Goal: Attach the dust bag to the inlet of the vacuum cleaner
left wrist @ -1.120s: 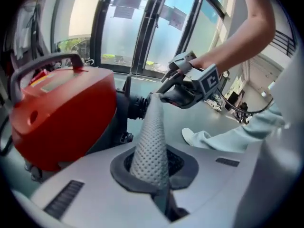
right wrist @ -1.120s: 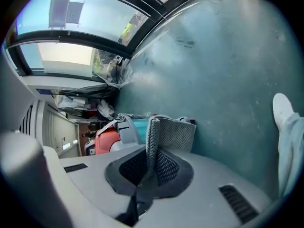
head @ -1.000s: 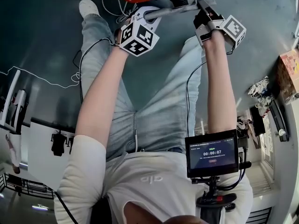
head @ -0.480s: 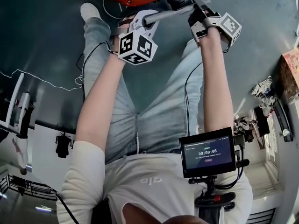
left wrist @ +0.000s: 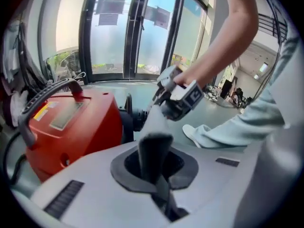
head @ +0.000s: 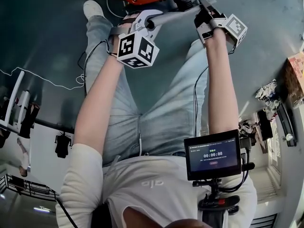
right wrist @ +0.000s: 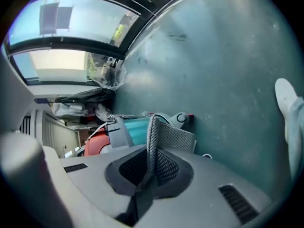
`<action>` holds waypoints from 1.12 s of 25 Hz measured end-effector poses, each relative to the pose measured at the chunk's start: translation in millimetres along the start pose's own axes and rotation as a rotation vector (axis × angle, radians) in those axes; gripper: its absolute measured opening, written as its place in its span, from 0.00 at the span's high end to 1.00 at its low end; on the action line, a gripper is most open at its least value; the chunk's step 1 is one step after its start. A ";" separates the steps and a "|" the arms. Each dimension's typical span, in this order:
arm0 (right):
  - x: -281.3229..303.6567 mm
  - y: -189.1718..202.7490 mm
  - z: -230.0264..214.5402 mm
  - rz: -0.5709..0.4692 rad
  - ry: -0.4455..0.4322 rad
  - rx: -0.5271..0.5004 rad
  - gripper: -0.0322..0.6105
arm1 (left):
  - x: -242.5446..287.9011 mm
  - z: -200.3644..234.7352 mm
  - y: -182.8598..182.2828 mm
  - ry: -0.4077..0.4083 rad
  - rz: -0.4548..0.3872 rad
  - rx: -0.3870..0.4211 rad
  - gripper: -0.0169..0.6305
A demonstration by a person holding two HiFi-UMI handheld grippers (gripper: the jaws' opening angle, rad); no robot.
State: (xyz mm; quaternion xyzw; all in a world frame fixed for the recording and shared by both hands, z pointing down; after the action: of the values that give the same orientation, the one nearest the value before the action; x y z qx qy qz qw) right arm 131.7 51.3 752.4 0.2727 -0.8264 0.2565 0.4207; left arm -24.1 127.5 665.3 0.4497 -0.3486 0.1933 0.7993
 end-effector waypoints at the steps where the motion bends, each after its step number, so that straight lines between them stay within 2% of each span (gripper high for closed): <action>1: 3.0 3.2 -3.0 0.008 0.003 0.032 0.92 | -4.1 -1.4 -5.1 0.006 -0.030 -0.016 0.95; 3: 3.5 4.9 1.3 0.011 0.011 0.058 0.92 | -1.1 4.2 0.4 0.014 -0.079 -0.086 0.95; 4: 0.0 3.6 9.3 0.008 0.014 0.030 0.92 | 4.3 9.9 9.6 0.023 -0.097 -0.141 0.95; 7: -17.6 6.9 49.3 0.013 0.026 -0.195 0.92 | 25.2 21.0 40.7 0.104 -0.123 -0.323 0.95; 9: -20.9 16.3 72.8 0.024 0.037 -0.338 0.92 | 33.8 21.3 49.3 0.139 -0.108 -0.362 0.95; 10: -19.9 17.3 73.8 0.020 0.052 -0.373 0.92 | 34.0 19.6 49.2 0.144 -0.101 -0.372 0.95; 12: -14.1 6.7 52.3 -0.004 0.088 -0.340 0.92 | 26.6 12.3 40.5 0.146 -0.091 -0.361 0.95; 15: 5.0 -3.1 14.9 0.006 0.093 -0.203 0.92 | 8.4 2.1 18.6 0.147 -0.101 -0.280 0.95; 18: 15.5 -2.2 8.8 0.030 0.099 -0.097 0.92 | 4.7 9.3 14.7 0.132 -0.135 -0.285 0.95; 20: 5.9 -4.4 25.5 0.030 0.105 -0.105 0.92 | 14.9 15.2 28.8 0.133 -0.151 -0.342 0.95; 23: -14.2 6.2 64.2 0.032 0.117 -0.259 0.92 | 33.9 8.4 48.6 0.132 -0.120 -0.385 0.95; 24: -13.7 6.9 68.9 0.023 0.116 -0.272 0.92 | 35.5 7.7 50.4 0.117 -0.105 -0.382 0.95; 25: -10.1 3.4 65.6 0.008 0.113 -0.250 0.92 | 31.6 9.3 47.7 0.095 -0.100 -0.379 0.95; 28: 5.0 -4.6 22.3 -0.007 0.106 -0.076 0.92 | -2.1 11.0 19.2 0.021 -0.122 -0.325 0.95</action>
State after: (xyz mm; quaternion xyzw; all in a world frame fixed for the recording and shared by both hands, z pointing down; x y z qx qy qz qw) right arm 119.9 32.3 746.0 0.2454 -0.8112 0.2377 0.4746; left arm -41.7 128.2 678.8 0.3329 -0.3388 0.0902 0.8753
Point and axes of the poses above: the fingertips, and each gripper's own axes: x forward along the fingers, z to its left, y out of its underside, the point moved 2 cm from there along -x, backward along the fingers, and after that the axes turned 14 degrees about y, right-handed, at the moved point
